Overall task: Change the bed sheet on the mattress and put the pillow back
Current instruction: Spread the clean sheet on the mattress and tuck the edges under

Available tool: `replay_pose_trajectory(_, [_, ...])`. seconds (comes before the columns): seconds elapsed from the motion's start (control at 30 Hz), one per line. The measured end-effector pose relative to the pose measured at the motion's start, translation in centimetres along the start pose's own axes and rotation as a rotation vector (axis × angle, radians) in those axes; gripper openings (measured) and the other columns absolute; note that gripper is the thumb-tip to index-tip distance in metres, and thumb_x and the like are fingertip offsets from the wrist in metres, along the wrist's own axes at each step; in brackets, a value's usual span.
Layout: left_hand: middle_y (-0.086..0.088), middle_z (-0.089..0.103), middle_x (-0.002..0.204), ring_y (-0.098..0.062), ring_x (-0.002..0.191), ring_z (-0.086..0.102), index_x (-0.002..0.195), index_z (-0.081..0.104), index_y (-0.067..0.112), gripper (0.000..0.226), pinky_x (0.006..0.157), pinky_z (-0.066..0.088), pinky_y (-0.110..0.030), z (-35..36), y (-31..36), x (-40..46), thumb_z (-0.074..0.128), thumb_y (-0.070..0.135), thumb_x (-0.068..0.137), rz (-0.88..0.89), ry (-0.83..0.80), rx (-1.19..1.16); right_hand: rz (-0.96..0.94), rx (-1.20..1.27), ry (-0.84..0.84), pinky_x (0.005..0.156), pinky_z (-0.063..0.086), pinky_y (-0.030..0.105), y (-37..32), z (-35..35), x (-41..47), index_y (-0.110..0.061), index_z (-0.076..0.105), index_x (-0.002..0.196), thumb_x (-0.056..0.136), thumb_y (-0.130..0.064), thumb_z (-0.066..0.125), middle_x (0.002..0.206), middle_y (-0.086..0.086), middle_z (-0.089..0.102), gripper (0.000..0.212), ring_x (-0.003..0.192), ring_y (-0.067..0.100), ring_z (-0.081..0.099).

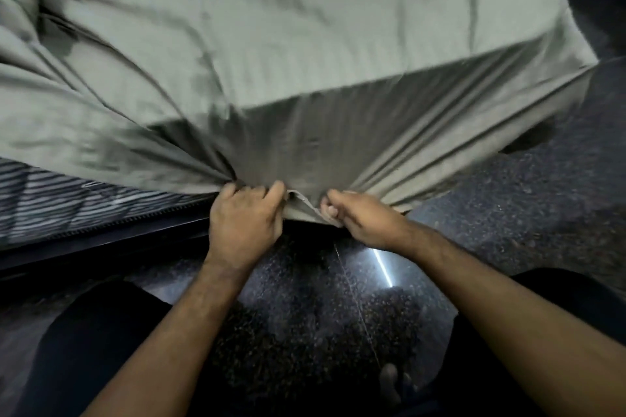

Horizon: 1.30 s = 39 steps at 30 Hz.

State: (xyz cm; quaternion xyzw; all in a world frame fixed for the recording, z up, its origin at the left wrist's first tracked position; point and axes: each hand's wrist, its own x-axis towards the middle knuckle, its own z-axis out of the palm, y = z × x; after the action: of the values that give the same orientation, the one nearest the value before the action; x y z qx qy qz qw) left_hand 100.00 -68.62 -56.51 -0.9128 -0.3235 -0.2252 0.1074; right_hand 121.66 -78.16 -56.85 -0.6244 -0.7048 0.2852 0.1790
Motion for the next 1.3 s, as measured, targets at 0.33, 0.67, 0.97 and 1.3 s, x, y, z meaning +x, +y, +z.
replay_pose_trajectory(0.33, [-0.020, 0.064, 0.059, -0.043, 0.051, 0.064, 0.115, 0.061, 0.021, 0.059, 0.046, 0.048, -0.037, -1.8, -4.8, -3.0, 0.044, 0.071, 0.088, -0.320, -0.290, 0.021, -0.097, -0.003, -0.211, 0.083, 0.047, 0.036, -2.8, 3.1, 4.5, -0.021, 0.060, 0.099, 0.096, -0.017, 0.051, 0.100, 0.000, 0.066, 0.010, 0.092, 0.018, 0.059])
replay_pose_trajectory(0.67, [-0.026, 0.069, 0.087, -0.048, 0.082, 0.069, 0.127, 0.043, 0.017, 0.066, 0.066, 0.052, -0.045, -2.4, -4.3, -3.6, 0.069, 0.060, 0.084, -0.704, -0.452, 0.042, -0.188, -0.118, -0.217, 0.086, 0.047, 0.034, -4.1, 4.7, 4.0, -0.022, 0.062, 0.113, 0.098, -0.021, 0.058, 0.113, -0.002, 0.063, 0.016, 0.104, 0.019, 0.060])
replay_pose_trajectory(0.97, [-0.004, 0.058, 0.094, -0.026, 0.085, 0.060, 0.093, 0.064, 0.019, 0.028, 0.051, 0.048, -0.036, 0.7, 1.4, -0.7, 0.054, 0.045, 0.093, 0.096, -0.209, -0.184, 0.024, -0.402, 0.348, 0.071, 0.052, 0.042, -1.3, 0.4, 2.2, -0.019, 0.062, 0.092, 0.094, -0.029, 0.060, 0.089, 0.004, 0.057, 0.010, 0.087, 0.029, 0.061])
replay_pose_trajectory(1.3, [-0.001, 0.058, 0.127, -0.025, 0.108, 0.057, 0.134, 0.057, 0.023, 0.055, 0.079, 0.049, -0.038, 4.4, 6.1, 3.7, 0.051, 0.059, 0.093, 0.057, -0.297, -0.196, 0.386, -0.433, 0.433, 0.078, 0.052, 0.046, 3.3, -4.4, -2.6, -0.017, 0.067, 0.106, 0.093, -0.022, 0.062, 0.100, 0.005, 0.057, 0.015, 0.096, 0.031, 0.058])
